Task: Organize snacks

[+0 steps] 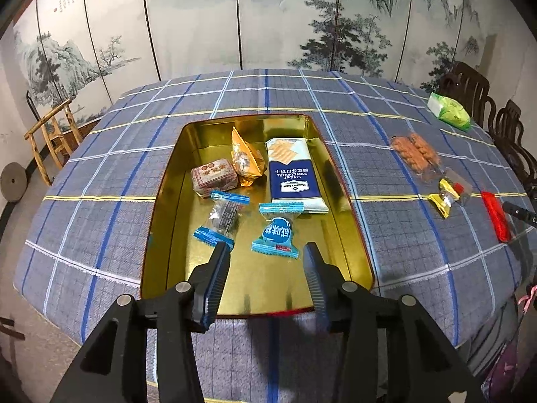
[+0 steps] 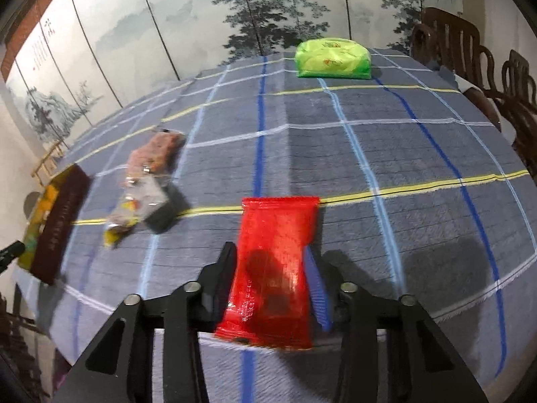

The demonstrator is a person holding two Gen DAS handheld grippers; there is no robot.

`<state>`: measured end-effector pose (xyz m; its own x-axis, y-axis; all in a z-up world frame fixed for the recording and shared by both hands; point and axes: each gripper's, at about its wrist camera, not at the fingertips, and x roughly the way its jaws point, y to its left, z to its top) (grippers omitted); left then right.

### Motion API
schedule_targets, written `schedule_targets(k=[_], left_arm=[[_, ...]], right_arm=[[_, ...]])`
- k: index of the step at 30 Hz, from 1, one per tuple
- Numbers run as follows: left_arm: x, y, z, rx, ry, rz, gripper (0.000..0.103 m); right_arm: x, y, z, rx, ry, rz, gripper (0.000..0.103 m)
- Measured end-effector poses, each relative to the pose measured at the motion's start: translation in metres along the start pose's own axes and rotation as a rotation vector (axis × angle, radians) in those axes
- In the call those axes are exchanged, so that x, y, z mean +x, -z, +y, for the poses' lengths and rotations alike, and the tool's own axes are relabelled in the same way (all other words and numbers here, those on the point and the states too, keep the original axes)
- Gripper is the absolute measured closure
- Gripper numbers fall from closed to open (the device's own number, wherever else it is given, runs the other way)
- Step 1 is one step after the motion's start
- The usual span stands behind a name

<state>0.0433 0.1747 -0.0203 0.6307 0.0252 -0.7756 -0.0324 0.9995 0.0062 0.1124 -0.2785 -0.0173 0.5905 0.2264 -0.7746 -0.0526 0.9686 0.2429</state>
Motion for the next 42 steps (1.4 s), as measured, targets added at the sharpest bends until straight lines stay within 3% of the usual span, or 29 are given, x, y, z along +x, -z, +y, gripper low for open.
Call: schedule_targets(k=[5,8,10,12,13,17,18,19,20,23,25,29,42], left_arm=[[-0.008,0.004,0.001,-0.002,0.018,-0.012,0.060],[-0.011,0.006,0.002,-0.003,0.029,-0.017,0.058],[-0.010,0.006,0.000,0.005,0.029,-0.012,0.057],[-0.008,0.007,-0.001,0.006,0.032,-0.007,0.057],[-0.007,0.007,-0.002,0.003,0.039,-0.003,0.057],[-0.009,0.008,-0.006,0.008,0.053,-0.002,0.057],[-0.010,0.009,-0.006,0.012,0.051,-0.004,0.057],[-0.011,0.010,-0.006,0.014,0.051,-0.006,0.056],[-0.012,0.010,-0.007,0.016,0.050,-0.008,0.056],[-0.015,0.011,-0.006,0.012,0.057,-0.014,0.056],[-0.017,0.011,-0.004,0.003,0.064,-0.013,0.055],[-0.021,0.013,-0.004,-0.002,0.075,-0.016,0.053],[-0.027,0.024,0.013,-0.053,0.069,-0.009,0.051]], right_arm=[[0.009,-0.007,0.014,-0.057,0.094,0.044,0.063],[0.007,-0.007,0.003,0.026,0.022,0.047,0.061],[0.005,-0.006,0.008,0.001,0.057,0.047,0.051],[0.008,-0.007,0.014,-0.017,0.071,0.051,0.027],[0.012,-0.008,0.018,-0.025,0.076,0.060,0.026],[0.042,-0.002,0.028,-0.100,0.186,0.135,0.027],[0.042,0.000,0.028,-0.121,0.202,0.105,0.031],[0.041,0.000,0.027,-0.119,0.198,0.106,0.036],[0.038,-0.002,0.025,-0.121,0.196,0.106,0.054],[0.027,-0.006,0.017,-0.112,0.107,0.106,0.059],[0.018,-0.007,0.016,-0.101,0.112,0.093,0.059],[0.002,-0.013,0.026,-0.050,0.020,0.061,0.059],[-0.015,-0.040,0.174,-0.174,-0.312,0.011,0.059]])
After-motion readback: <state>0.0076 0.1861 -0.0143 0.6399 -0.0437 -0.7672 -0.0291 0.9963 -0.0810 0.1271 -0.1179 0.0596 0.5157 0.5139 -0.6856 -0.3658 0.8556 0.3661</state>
